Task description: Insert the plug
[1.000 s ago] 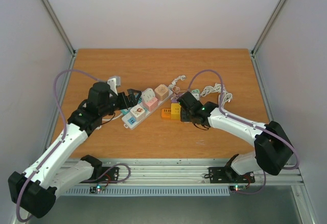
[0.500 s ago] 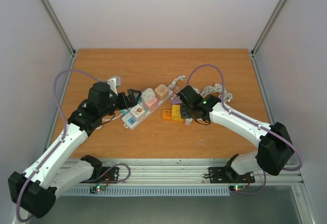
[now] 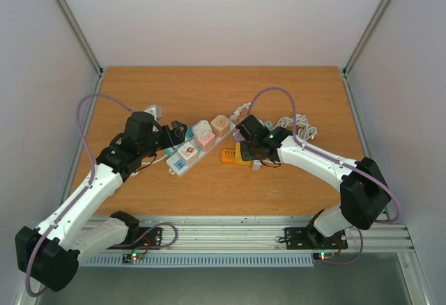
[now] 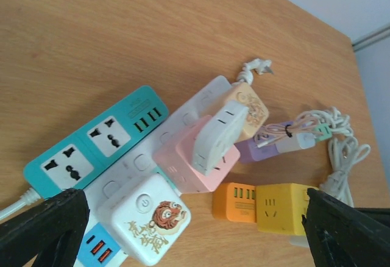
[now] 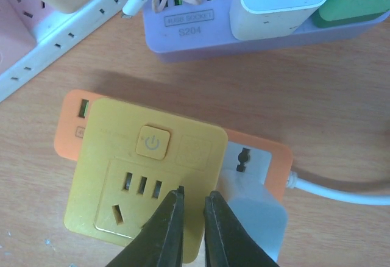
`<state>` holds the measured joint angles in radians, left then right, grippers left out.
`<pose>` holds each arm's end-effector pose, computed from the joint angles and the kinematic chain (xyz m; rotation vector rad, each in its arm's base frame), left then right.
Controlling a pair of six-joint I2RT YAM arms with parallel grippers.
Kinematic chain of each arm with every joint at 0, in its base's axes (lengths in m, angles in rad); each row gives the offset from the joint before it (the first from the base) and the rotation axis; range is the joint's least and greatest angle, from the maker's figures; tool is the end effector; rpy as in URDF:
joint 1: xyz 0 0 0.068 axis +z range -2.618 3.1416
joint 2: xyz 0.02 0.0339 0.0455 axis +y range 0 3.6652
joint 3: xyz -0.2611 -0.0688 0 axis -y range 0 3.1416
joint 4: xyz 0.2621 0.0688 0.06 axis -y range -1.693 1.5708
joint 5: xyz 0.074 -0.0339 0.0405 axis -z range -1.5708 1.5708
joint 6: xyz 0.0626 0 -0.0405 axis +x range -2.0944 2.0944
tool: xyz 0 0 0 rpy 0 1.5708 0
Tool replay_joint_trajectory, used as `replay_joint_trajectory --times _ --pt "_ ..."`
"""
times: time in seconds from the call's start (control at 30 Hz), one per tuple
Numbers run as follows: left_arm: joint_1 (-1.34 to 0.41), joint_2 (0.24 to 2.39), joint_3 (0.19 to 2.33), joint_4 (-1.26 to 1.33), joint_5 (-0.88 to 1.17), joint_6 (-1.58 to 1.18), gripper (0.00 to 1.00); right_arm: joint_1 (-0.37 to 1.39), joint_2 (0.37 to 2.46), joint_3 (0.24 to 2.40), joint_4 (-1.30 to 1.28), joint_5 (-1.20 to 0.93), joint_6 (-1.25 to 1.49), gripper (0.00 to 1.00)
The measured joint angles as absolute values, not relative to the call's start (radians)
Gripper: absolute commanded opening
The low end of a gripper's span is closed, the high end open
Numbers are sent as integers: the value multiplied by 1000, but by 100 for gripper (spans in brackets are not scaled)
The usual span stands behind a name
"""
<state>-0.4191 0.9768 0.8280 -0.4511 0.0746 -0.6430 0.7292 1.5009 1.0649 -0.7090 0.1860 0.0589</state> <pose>0.2306 -0.1079 0.2733 -0.2075 2.2421 -0.6739 0.2468 0.2050 0.1942 -0.8301 2.5474 -0.0084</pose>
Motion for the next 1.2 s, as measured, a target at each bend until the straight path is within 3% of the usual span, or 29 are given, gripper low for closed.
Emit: replay_joint_trajectory --times 0.27,0.5,0.73,1.0,1.2 --pt "-393 1009 812 -469 30 -689 94 727 1489 1039 -665 189 69 14" --pt "-388 1088 761 -464 45 -712 72 727 1460 1032 -701 187 72 29" --pt "-387 1197 710 -458 87 -716 68 727 1376 1078 -730 184 42 46" --pt "-387 1260 698 -390 248 -701 56 727 1288 1117 -719 178 32 47" --pt "-382 1312 681 -299 413 -704 54 727 1269 1109 -726 182 38 48"
